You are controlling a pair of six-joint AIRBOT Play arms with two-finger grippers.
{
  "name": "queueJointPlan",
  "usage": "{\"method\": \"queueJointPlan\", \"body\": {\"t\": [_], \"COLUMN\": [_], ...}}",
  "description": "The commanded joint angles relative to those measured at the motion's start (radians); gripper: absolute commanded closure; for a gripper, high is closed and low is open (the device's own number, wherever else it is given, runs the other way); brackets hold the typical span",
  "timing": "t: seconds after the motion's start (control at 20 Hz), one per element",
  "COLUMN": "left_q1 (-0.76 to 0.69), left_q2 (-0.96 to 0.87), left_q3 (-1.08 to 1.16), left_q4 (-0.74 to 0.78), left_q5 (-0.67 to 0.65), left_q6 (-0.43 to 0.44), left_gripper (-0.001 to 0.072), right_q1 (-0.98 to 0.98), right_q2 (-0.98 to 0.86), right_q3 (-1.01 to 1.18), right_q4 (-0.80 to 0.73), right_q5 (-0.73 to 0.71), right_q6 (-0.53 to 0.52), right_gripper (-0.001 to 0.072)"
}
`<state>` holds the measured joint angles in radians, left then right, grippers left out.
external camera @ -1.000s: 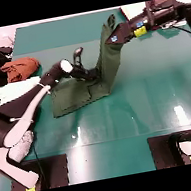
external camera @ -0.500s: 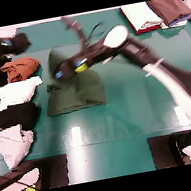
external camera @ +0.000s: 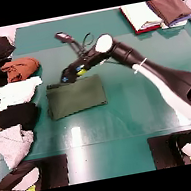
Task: Fold the shirts.
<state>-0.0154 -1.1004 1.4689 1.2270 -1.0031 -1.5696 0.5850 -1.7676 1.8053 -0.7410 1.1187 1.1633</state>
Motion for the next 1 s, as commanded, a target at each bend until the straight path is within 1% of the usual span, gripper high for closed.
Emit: {"method": "queueJointPlan", "body": {"t": [0.0, 0.1, 0.15, 0.25, 0.3, 0.35, 0.4, 0.45, 0.5, 0.65, 0.8, 0.85, 0.9, 0.95], "left_q1": [-0.072, -0.114, -0.125, -0.130, -0.130, -0.130, -0.130, -0.130, -0.130, -0.130, -0.130, -0.130, -0.130, -0.130], "left_q2": [0.004, 0.000, -0.002, -0.005, -0.005, -0.005, -0.005, -0.005, -0.005, -0.005, -0.005, -0.005, -0.005, -0.005], "left_q3": [-0.037, -0.044, -0.044, -0.044, -0.044, -0.044, -0.044, -0.044, -0.044, -0.044, -0.044, -0.044, -0.044, -0.044], "left_q4": [0.001, 0.002, 0.001, -0.015, -0.014, -0.015, -0.015, -0.015, -0.015, -0.015, -0.015, -0.015, -0.015, -0.019], "left_q5": [0.025, 0.037, 0.037, 0.048, 0.057, 0.063, 0.067, 0.068, 0.068, 0.067, 0.065, 0.061, 0.056, 0.051], "left_q6": [0.027, 0.035, 0.037, 0.042, 0.044, 0.044, 0.044, 0.044, 0.044, 0.044, 0.043, 0.041, 0.041, 0.041], "left_gripper": [0.0684, 0.0684, 0.0684, 0.0684, 0.0684, 0.0684, 0.0684, 0.0684, 0.0684, 0.0684, 0.0684, 0.0684, 0.0684, 0.0684], "right_q1": [-0.177, -0.286, -0.331, -0.399, -0.414, -0.417, -0.415, -0.404, -0.386, -0.290, -0.182, -0.148, -0.122, -0.100], "right_q2": [0.034, 0.108, 0.152, 0.234, 0.264, 0.279, 0.278, 0.262, 0.238, 0.131, 0.019, -0.015, -0.042, -0.067], "right_q3": [-0.109, -0.275, -0.363, -0.540, -0.623, -0.693, -0.743, -0.779, -0.797, -0.779, -0.670, -0.623, -0.583, -0.543], "right_q4": [-0.082, -0.083, -0.083, -0.079, -0.061, -0.029, 0.028, 0.096, 0.154, 0.316, 0.410, 0.409, 0.408, 0.406], "right_q5": [0.170, 0.150, 0.108, -0.026, -0.096, -0.161, -0.205, -0.228, -0.244, -0.264, -0.264, -0.269, -0.272, -0.274], "right_q6": [0.083, 0.094, 0.103, 0.139, 0.138, 0.138, 0.138, 0.128, 0.097, 0.005, -0.026, -0.027, -0.028, -0.029], "right_gripper": [0.0435, 0.0445, 0.0446, 0.0445, 0.0406, 0.0233, 0.0113, 0.0107, 0.0107, 0.0108, 0.0108, 0.0114, 0.0150, 0.0296]}}
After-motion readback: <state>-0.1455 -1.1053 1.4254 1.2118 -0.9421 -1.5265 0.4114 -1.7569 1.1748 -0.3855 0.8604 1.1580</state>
